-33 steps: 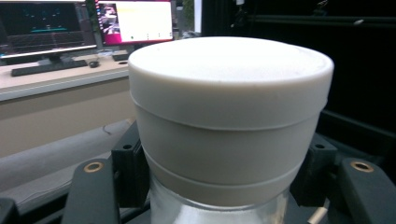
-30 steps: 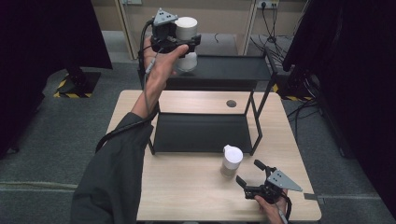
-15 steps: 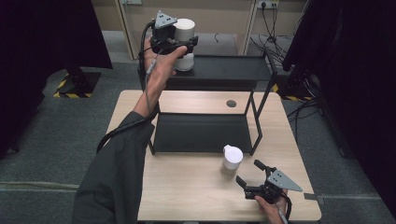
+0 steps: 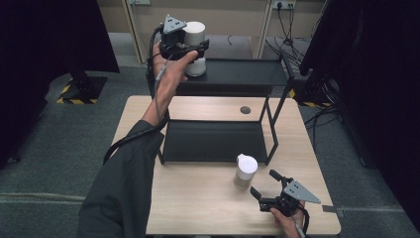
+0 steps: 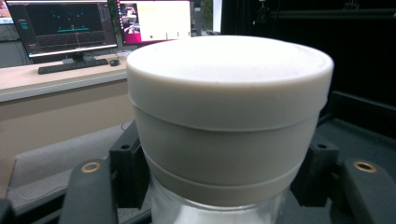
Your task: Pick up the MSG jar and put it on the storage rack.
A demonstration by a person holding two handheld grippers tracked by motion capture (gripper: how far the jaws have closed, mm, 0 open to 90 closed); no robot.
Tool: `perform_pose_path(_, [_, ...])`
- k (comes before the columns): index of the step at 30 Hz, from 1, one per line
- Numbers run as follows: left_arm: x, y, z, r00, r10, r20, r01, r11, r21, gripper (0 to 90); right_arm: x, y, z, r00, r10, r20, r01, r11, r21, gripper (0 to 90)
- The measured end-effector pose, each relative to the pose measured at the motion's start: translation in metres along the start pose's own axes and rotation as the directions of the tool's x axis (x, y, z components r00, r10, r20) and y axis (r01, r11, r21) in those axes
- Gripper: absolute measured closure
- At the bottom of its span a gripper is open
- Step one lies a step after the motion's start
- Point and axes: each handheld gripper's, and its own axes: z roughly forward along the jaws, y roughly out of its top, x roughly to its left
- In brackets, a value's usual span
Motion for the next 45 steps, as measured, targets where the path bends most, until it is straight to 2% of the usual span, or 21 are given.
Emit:
perform_pose_path(2, [-0.001,0.001,-0.001,0.9997,-0.023,-0.014,0.023,0.9997,0.006,18.4,0.000,0.000,0.000,1.0000,-0.003,0.000,0.003,1.000,0.000,0.4])
perform_pose_path(3, [0.000,0.002,-0.002,0.9990,-0.041,-0.020,0.041,0.9991,0.011,9.4,0.000,0.000,0.000,1.0000,-0.002,0.000,0.002,1.000,0.000,0.4])
perform_pose_path(5, [-0.001,0.001,-0.003,0.9986,-0.045,-0.030,0.045,0.9990,0.003,3.0,0.000,0.000,0.000,1.0000,-0.002,0.001,0.002,1.000,0.000,0.4])
perform_pose_path(7, [-0.001,0.001,-0.004,0.9985,-0.046,-0.029,0.046,0.9989,0.000,0.8,0.000,0.000,0.000,1.0000,-0.002,0.001,0.002,1.000,0.001,0.4])
perform_pose_path(9, [-0.002,0.002,-0.006,0.9989,-0.036,-0.031,0.036,0.9993,0.004,0.2,0.000,0.000,0.000,1.0000,-0.003,0.002,0.003,1.000,0.001,0.4])
perform_pose_path(11, [-0.003,0.002,-0.009,0.9986,-0.047,-0.023,0.047,0.9989,-0.006,0.0,0.001,0.000,0.000,1.0000,-0.003,0.003,0.003,1.000,0.001,0.4])
perform_pose_path(14, [-0.005,0.003,-0.011,0.9984,-0.044,-0.036,0.044,0.9990,0.005,0.1,0.000,0.000,0.000,1.0000,-0.003,0.003,0.003,1.000,0.000,0.4])
perform_pose_path(19, [-0.001,0.000,-0.014,0.9985,-0.049,-0.022,0.050,0.9988,0.005,0.0,0.001,0.000,0.000,1.0000,-0.004,0.002,0.004,1.000,0.001,0.4])
perform_pose_path(23, [0.004,-0.006,-0.019,0.9966,-0.082,0.003,0.082,0.9966,-0.007,0.0,0.001,0.000,0.000,1.0000,-0.005,0.004,0.005,1.000,0.001,0.4])
perform_pose_path(25, [0.005,-0.009,-0.023,0.9963,-0.084,0.015,0.085,0.9963,-0.016,0.0,0.000,0.000,0.000,1.0000,-0.003,0.004,0.003,1.000,0.001,0.4])
perform_pose_path(36, [-0.005,-0.018,-0.050,0.9968,-0.052,0.060,0.054,0.9981,-0.031,0.2,0.001,0.000,0.000,1.0000,-0.005,0.005,0.005,1.000,0.001,0.4])
perform_pose_path(40, [-0.007,-0.025,-0.059,0.9947,-0.046,0.092,0.050,0.9979,-0.042,0.2,0.001,0.000,0.000,1.0000,-0.004,0.006,0.004,1.000,0.001,0.4])
perform_pose_path(44, [-0.011,-0.039,-0.070,0.9886,-0.047,0.143,0.056,0.9967,-0.059,0.5,0.001,0.000,0.000,1.0000,-0.004,0.006,0.004,1.000,0.001,0.4])
perform_pose_path(45, [-0.011,-0.039,-0.070,0.9886,-0.047,0.143,0.056,0.9967,-0.059,0.5,0.001,0.000,0.000,1.0000,-0.004,0.006,0.004,1.000,0.001,0.4])
